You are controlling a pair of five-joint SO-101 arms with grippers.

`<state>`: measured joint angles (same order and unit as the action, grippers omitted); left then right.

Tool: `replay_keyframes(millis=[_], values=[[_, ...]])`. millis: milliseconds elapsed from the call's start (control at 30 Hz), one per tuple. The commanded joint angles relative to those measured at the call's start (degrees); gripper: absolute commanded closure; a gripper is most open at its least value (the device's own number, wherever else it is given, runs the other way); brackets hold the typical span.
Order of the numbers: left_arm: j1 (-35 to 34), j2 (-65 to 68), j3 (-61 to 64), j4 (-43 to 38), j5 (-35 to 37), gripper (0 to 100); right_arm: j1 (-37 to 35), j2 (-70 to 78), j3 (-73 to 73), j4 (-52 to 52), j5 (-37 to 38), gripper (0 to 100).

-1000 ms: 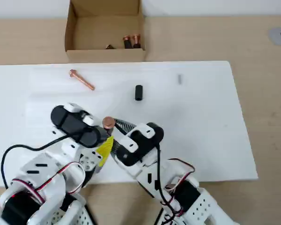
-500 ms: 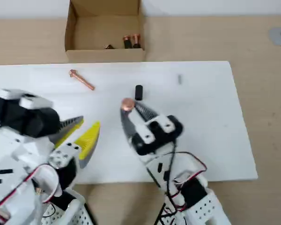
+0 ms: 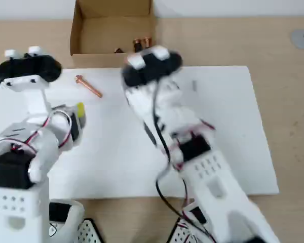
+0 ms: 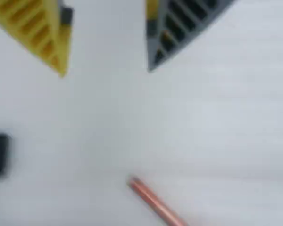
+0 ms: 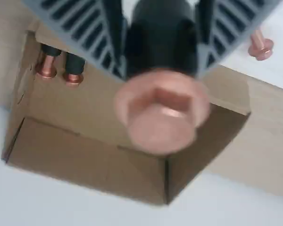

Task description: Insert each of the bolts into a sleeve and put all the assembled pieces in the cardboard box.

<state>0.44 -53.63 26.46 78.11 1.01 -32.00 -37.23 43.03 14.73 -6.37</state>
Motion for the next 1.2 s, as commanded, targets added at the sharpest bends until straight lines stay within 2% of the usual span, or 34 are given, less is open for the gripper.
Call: replay_keyframes(millis=[0,200,567,900,1167], values=[[-3.87,-1.19,10.55,-11.25,0.18,88,1.89,13.49,-15.16,-2.02,-0.53,98.9],[-4.13,-5.14,24.62,-25.85,0.18,88,4.97,36.53,-37.23,-1.93,-0.53,98.9],[-4.04,-5.67,42.11,-52.31,0.18,88,10.42,75.12,-76.62,-1.49,-0.53,98.9],[-4.04,-5.93,50.02,-60.22,0.35,88,12.88,100.18,-105.98,6.24,-0.62,98.9],[-4.48,-6.11,54.51,-67.34,11.08,88,14.29,110.73,-122.15,17.67,-0.62,98.8]])
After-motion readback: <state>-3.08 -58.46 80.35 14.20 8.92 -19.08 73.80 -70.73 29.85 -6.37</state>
